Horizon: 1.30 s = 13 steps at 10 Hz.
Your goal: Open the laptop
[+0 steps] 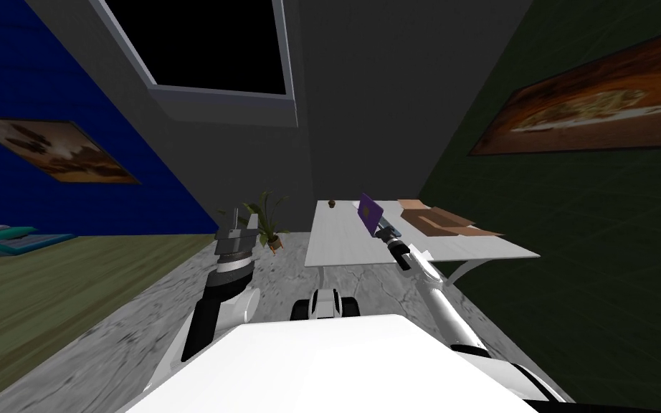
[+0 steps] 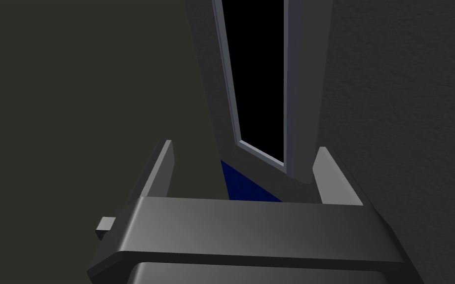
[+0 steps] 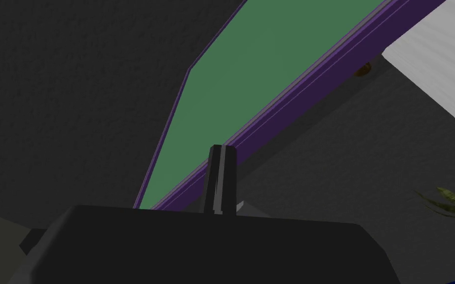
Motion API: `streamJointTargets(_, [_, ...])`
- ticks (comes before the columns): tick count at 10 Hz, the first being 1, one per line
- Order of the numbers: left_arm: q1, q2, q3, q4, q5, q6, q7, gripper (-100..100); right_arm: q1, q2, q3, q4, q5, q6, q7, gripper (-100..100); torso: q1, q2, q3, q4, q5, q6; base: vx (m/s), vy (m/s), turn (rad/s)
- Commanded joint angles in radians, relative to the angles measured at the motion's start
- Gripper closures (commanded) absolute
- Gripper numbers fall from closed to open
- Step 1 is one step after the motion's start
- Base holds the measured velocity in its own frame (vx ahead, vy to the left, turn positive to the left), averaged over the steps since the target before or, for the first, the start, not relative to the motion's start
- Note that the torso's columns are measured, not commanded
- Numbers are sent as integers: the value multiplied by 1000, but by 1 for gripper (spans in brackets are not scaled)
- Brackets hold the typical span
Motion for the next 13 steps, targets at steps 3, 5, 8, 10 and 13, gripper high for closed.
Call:
streamJointTargets(3, [0,0,0,0,0,0,0,0,-42,6,9,54,-78,10,-98,100,4,-2,-1,-1,1,0,-35,-63,21])
streamJointTargets(5, [0,0,0,0,0,0,0,0,-60,8,13,78,-110,14,-138,100,3,-2,-1,0,1,0,-35,-63,25])
streamJointTargets(8, [0,0,0,0,0,0,0,0,-54,-13,14,66,-89,19,-122,-100,5,-2,-1,-1,1,0,-13,-17,8])
streamJointTargets(10, [0,0,0,0,0,0,0,0,-41,-39,14,47,-57,26,-93,-100,8,-3,-2,-1,2,0,23,95,-12])
streamJointTargets(13, [0,0,0,0,0,0,0,0,-21,-81,16,15,-4,38,-47,-100,3,-2,-1,-1,1,0,37,104,-8])
